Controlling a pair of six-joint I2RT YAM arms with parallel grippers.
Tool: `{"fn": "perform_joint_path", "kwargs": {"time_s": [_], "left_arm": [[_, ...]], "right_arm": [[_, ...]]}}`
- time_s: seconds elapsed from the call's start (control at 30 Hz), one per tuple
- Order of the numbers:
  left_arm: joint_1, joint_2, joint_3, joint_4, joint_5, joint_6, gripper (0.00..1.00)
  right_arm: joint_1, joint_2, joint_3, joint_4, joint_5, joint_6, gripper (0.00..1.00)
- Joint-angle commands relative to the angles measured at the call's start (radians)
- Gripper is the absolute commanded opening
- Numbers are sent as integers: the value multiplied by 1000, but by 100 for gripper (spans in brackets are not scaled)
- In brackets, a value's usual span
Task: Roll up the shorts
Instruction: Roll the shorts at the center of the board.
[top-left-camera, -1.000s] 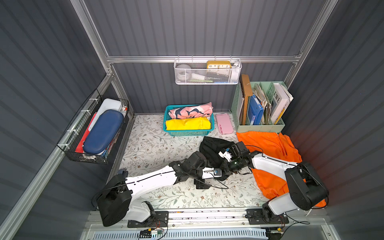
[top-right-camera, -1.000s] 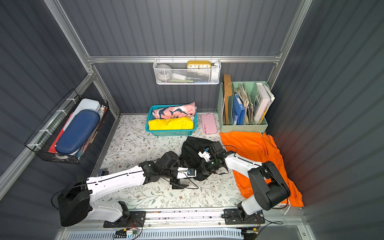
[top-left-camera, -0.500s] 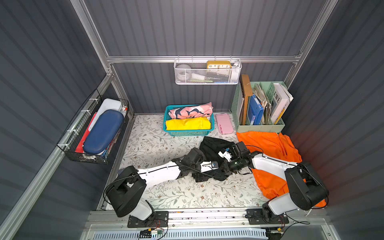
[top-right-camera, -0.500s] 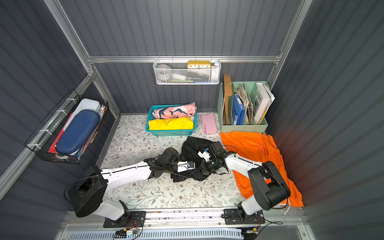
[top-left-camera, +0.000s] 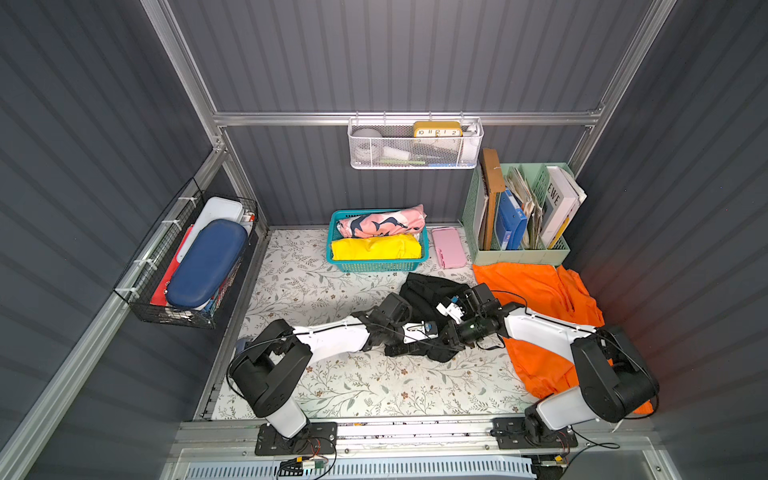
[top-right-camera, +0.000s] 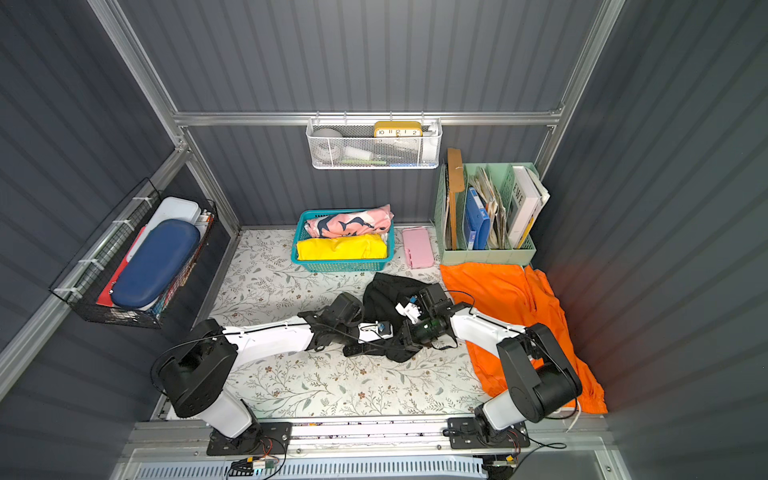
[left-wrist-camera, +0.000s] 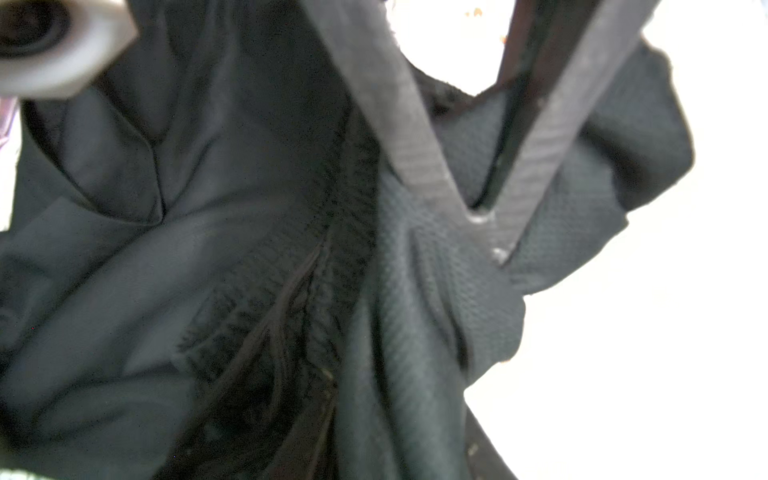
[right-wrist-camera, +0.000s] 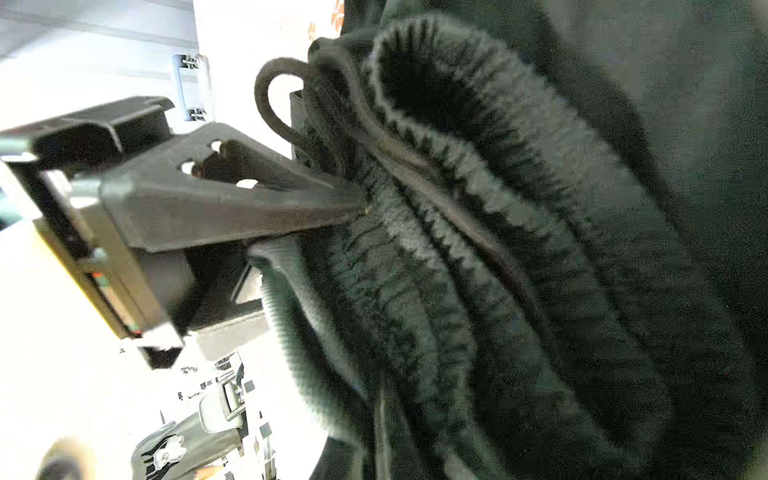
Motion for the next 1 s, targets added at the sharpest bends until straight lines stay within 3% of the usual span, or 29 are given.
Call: {"fn": "perform_joint_path", "kwargs": {"time_s": [0.0, 0.3, 0.53, 0.67, 0.77, 0.97], "left_arm": [[3, 40, 62, -118, 114, -7, 30], [16, 125, 221, -384, 238, -8, 23], [50, 176, 336, -574, 371, -9, 25], [67, 234, 399, -650, 410, -6, 26], [77, 315, 498, -727, 444, -3, 27], [95, 516, 677, -890, 501, 29, 31]], "right_arm": [[-3, -34, 24, -36, 67, -16, 13], [-29, -175, 41, -106, 350, 3, 43], [-39, -458, -14, -79, 623, -50, 47], [-38, -647, -95, -7, 632, -202, 49], [-36, -782, -155, 46, 637, -317, 56], [-12, -871, -106, -95, 590, -571, 57]]}}
